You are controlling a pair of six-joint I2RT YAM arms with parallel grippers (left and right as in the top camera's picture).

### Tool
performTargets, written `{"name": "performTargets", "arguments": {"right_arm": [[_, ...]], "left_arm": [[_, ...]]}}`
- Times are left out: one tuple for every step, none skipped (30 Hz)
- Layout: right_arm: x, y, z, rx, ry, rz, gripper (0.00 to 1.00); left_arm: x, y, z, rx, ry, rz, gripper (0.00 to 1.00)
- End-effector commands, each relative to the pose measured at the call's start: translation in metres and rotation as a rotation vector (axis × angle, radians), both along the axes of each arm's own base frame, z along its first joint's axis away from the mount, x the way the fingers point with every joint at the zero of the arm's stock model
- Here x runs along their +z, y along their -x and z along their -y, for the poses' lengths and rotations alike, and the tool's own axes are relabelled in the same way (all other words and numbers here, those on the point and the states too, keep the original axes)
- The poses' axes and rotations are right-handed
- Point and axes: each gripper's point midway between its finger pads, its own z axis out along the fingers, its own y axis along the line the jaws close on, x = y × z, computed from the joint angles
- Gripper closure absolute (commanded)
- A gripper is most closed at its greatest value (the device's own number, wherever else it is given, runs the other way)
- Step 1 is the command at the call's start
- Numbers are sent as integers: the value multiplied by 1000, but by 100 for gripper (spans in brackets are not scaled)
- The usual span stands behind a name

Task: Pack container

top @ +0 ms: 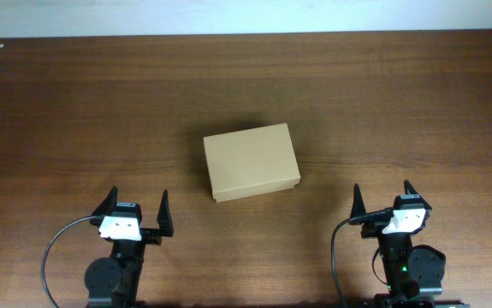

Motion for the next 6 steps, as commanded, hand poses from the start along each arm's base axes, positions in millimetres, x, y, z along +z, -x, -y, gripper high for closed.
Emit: {"name": "performTargets", "arguments": {"right_arm": [[-3, 0, 1, -5, -4, -1, 1], [-3, 0, 1, -6, -4, -1, 1], [-3, 0, 1, -5, -4, -1, 1], [-3, 0, 1, -5, -4, -1, 1], [-3, 0, 1, -5, -4, -1, 1], [-3, 0, 1, -5, -4, -1, 1]], "left_arm": [[-2, 0, -2, 11, -12, 0, 0], [-2, 0, -2, 11, -12, 0, 0], [-2, 0, -2, 11, -12, 0, 0], [-2, 0, -2, 11, -12, 0, 0], [-2, 0, -2, 11, -12, 0, 0], [-2, 0, -2, 11, -12, 0, 0]]}}
